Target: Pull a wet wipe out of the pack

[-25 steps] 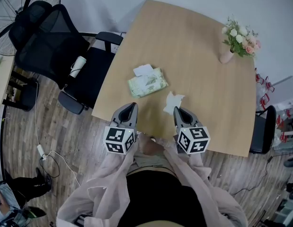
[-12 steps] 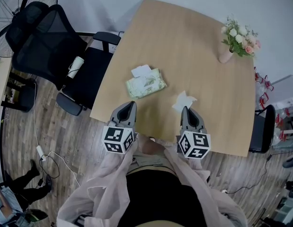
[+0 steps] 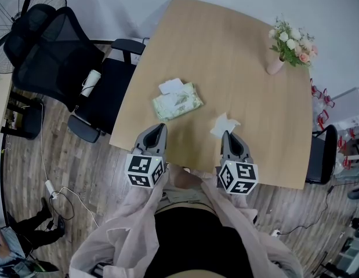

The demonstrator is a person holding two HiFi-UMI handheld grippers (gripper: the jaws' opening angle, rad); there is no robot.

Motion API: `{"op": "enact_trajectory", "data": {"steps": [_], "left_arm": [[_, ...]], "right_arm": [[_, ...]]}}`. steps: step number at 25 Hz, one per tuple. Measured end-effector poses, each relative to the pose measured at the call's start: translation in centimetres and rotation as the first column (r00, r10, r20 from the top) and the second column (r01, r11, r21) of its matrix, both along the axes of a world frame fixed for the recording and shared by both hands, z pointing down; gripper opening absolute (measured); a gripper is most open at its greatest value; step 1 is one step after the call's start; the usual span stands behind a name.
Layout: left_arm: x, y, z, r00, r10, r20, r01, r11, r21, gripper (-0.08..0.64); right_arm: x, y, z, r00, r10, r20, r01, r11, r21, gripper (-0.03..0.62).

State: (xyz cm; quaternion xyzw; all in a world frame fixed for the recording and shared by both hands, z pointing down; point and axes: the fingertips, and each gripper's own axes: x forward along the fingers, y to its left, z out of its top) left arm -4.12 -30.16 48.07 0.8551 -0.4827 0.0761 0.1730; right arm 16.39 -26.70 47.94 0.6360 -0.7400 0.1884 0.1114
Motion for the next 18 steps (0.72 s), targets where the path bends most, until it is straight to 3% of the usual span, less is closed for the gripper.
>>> {"op": "enact_trajectory", "data": {"steps": [18], "left_arm": [[0.37,-0.61,0.35,1.0,0.022,0.0,-0.022,1.0,-0.016,0.011]], "right_arm": [[-0.8,-0.4,0.52,1.0,-0.024,0.003,0.024,0.999,-0.025,0.011]]}}
